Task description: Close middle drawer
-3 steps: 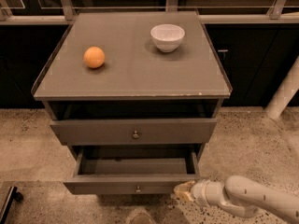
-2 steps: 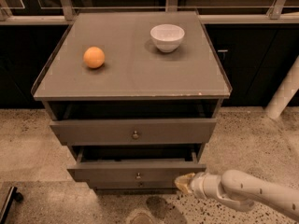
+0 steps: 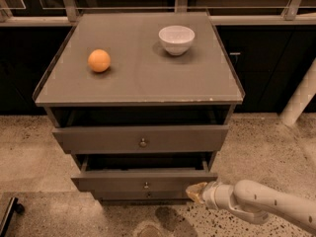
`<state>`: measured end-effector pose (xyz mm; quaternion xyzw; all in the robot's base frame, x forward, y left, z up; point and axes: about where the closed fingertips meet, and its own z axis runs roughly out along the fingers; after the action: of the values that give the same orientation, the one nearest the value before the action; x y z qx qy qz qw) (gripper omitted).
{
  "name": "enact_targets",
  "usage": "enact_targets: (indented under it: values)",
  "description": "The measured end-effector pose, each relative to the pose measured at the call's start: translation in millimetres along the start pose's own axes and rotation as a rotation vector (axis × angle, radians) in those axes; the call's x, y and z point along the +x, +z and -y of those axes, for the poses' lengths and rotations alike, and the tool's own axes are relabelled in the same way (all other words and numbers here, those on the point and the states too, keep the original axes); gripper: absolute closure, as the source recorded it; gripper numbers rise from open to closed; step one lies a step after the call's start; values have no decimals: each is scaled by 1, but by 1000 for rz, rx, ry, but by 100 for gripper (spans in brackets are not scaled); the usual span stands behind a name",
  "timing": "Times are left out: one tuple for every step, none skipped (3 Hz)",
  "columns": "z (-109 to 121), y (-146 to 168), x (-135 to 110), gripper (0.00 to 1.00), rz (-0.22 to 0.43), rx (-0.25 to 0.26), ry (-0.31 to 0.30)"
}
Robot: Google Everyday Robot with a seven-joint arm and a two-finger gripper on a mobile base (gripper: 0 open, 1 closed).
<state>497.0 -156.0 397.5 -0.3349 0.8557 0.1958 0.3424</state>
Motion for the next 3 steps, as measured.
enact_targets:
  values:
    - [4, 8, -2, 100, 19, 15, 11]
    - [26, 16, -18, 100, 70, 73, 10]
    - [47, 18, -34, 100, 120, 129, 15]
